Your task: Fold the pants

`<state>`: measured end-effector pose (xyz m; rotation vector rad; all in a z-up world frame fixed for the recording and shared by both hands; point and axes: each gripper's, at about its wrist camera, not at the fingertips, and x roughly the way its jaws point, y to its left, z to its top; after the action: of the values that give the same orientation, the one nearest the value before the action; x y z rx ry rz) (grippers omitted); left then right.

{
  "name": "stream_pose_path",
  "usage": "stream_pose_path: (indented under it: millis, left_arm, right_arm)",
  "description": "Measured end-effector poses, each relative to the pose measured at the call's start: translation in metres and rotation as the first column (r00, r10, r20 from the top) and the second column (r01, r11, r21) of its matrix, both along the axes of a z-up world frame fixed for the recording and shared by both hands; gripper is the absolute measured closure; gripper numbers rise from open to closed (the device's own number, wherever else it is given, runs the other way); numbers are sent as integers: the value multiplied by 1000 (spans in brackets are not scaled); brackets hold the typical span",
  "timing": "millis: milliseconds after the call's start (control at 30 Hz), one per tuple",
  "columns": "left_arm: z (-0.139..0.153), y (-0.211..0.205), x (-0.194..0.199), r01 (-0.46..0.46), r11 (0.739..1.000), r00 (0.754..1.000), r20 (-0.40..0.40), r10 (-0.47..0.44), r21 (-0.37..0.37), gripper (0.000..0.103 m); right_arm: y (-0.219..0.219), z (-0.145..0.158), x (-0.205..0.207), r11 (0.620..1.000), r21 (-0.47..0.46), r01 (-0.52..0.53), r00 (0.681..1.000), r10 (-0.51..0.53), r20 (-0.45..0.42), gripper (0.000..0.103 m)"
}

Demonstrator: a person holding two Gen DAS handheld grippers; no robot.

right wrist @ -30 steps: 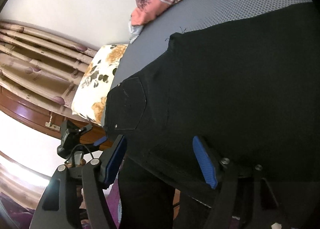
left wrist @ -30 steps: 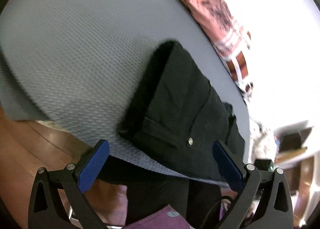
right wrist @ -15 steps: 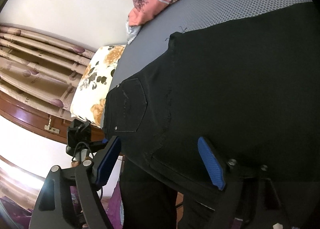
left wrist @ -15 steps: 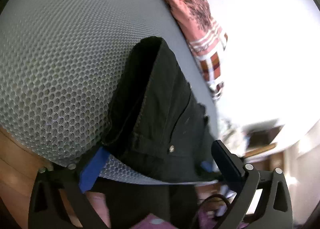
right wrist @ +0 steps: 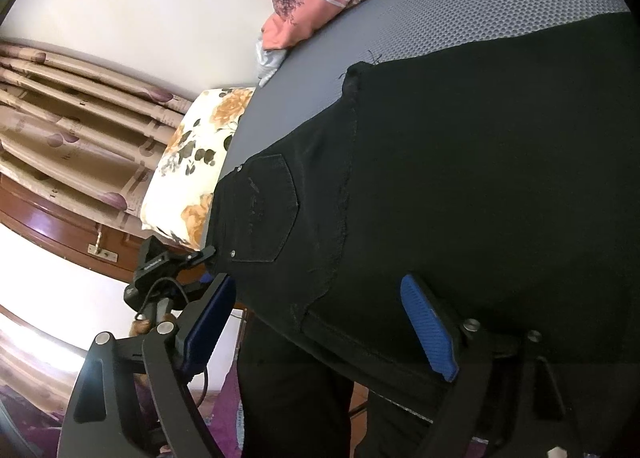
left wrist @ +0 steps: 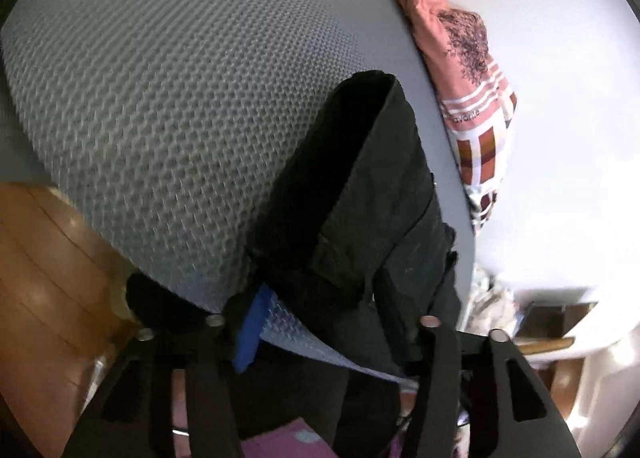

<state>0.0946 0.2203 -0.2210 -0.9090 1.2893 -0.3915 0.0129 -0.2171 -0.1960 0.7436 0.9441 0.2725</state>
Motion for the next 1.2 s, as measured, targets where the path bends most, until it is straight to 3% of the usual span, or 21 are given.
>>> stream_pose_path:
  millis: [100, 133, 167, 233, 300, 400, 433, 533, 600, 700, 833, 967, 1067, 1100, 1200]
  left_arm:
    - [-2, -1, 2, -9, 1000, 1000, 28, 10, -28, 40]
    - [-2, -2, 6, -9, 999, 999, 34, 11, -51, 32]
    - [-5, -3, 8, -8, 997, 999, 36, 11, -81, 16]
    - [-9, -4, 13, -30, 985, 999, 31, 36, -171, 0]
    - [-7, -8, 16, -66, 985, 997, 37, 73, -161, 0]
    - [-1, -16, 16, -44, 993, 995, 86, 53, -108, 1]
    - [1, -20, 15, -37, 996, 994, 104, 46, -86, 5]
    - [0, -30, 16, 31, 998, 993, 113, -36, 47, 74]
    - [-2, -31, 16, 25, 999, 993, 113, -29, 39, 74]
    - [23, -45, 8, 66, 988, 976, 199, -93, 136, 74]
    - [91, -93, -7, 159, 967, 897, 380, -225, 197, 74]
    - [143, -171, -21, 300, 933, 791, 494, -361, 201, 74]
    - [166, -251, -26, 443, 879, 700, 544, -463, 178, 74]
    - [171, -289, -30, 510, 844, 655, 559, -508, 169, 74]
    - [164, -367, -39, 625, 761, 567, 571, -594, 171, 74]
  right_arm:
    - [0, -1, 0, 1000, 0, 0, 1000, 0, 3, 21]
    - [0, 0, 0, 1000, -1, 0, 1000, 0, 3, 20]
    - [0, 0, 0, 1000, -1, 0, 1000, 0, 4, 20]
    - [1, -1, 0, 1000, -1, 1, 1000, -1, 5, 20]
    - [1, 0, 0, 1000, 2, 2, 1000, -2, 8, 20]
    - [1, -1, 0, 1000, 2, 4, 1000, -4, 7, 20]
    - [2, -1, 1, 1000, 2, 5, 1000, -5, 8, 20]
    - [2, 0, 1, 1000, -1, 2, 1000, -2, 10, 20]
    - [3, 0, 1, 1000, -4, 3, 1000, -3, 13, 19]
    - [2, -1, 1, 1000, 8, 6, 1000, -6, 18, 19]
    - [-17, 0, -4, 992, 114, 44, 998, -50, 45, 19]
    - [-55, 7, -22, 975, 175, 136, 985, -151, 78, 19]
    - [-89, 10, -44, 948, 245, 201, 968, -230, 96, 19]
    - [-99, 12, -51, 941, 256, 219, 962, -252, 102, 19]
    - [-126, 20, -71, 923, 294, 249, 948, -295, 122, 18]
